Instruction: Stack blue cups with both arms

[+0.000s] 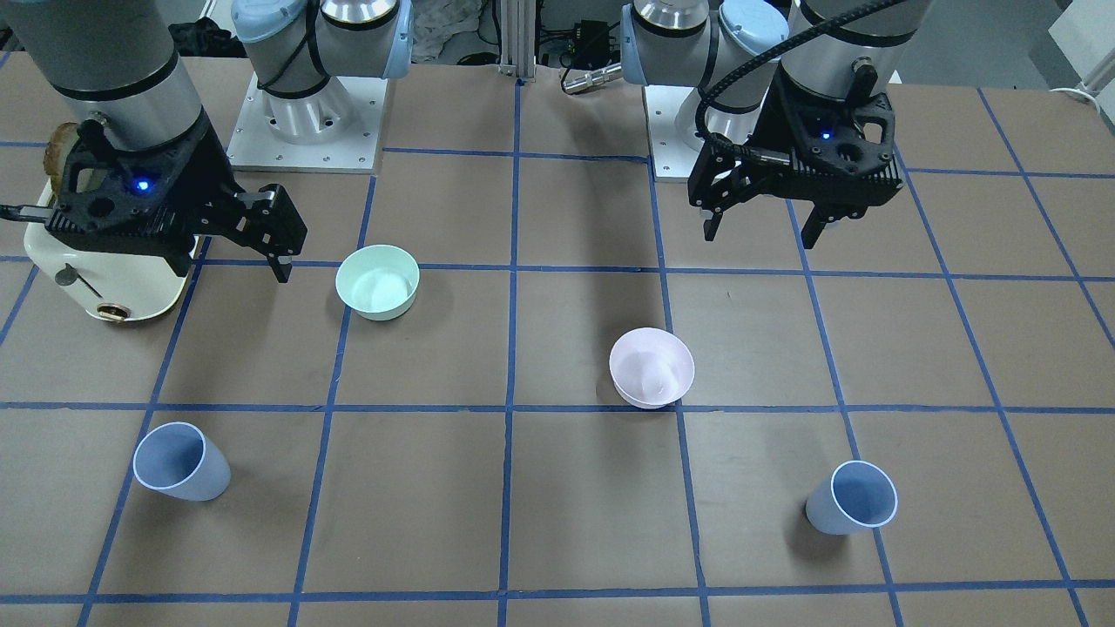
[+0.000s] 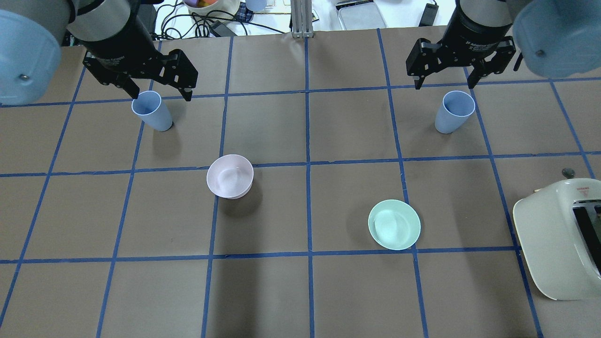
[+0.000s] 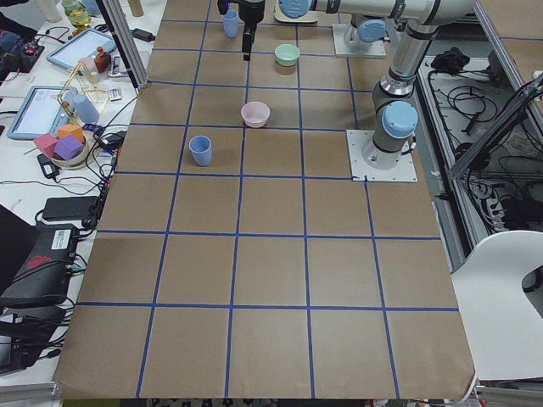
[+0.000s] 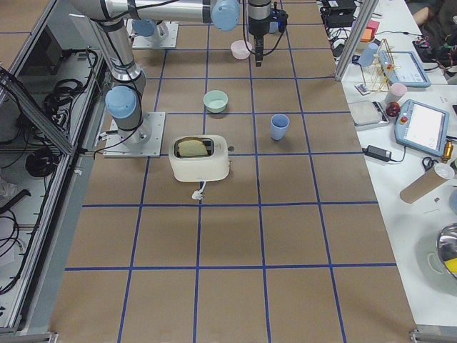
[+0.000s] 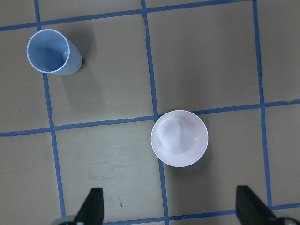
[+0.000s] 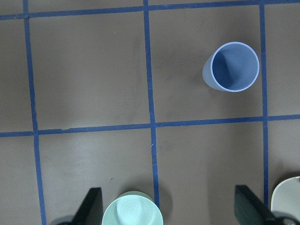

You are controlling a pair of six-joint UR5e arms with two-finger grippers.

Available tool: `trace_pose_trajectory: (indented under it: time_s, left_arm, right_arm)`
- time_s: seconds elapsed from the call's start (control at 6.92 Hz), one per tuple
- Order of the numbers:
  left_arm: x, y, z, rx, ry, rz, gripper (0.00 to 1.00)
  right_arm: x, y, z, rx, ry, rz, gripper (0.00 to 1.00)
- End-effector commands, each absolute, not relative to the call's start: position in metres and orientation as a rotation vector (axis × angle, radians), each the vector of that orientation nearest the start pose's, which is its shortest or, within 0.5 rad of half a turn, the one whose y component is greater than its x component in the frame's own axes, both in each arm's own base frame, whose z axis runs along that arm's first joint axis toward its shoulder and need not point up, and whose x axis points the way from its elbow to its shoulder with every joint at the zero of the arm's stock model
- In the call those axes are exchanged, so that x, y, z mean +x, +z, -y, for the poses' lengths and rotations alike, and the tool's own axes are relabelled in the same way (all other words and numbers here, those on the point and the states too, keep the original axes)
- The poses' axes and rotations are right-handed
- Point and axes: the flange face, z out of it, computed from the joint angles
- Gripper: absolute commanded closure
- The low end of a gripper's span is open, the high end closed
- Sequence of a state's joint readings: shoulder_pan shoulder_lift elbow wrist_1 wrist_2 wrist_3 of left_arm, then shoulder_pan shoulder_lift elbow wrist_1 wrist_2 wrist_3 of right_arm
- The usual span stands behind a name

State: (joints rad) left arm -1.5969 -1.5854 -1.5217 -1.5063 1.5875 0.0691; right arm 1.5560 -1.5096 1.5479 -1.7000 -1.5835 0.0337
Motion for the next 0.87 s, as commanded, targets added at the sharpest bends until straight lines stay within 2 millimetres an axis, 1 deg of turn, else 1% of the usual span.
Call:
trace_pose_trajectory:
  time_s: [0.0,0.29,0.43,0.58,0.72]
  left_arm:
    - [-0.145,0.510,0.505,0.144,-0.148,-3.114,0.00]
    - [-0.144,0.514,0.503,0.144,-0.162,-3.112,0.00]
    - [-0.139,0.519,0.504,0.126,-0.172,-3.118,0.00]
    - [-0.135,0.504,0.520,0.116,-0.134,-3.119,0.00]
    - [-0.132,0.494,0.536,0.114,-0.116,-3.116,0.00]
  right_arm:
    - [0.124,0.481,0.528,0.078,-0.143,-3.150,0.00]
    - [0.124,0.481,0.528,0.076,-0.140,-3.149,0.00]
    - [0.124,0.480,0.528,0.076,-0.138,-3.149,0.00]
    - [0.124,0.478,0.528,0.075,-0.133,-3.145,0.00]
    - [0.124,0.479,0.528,0.073,-0.138,-3.145,0.00]
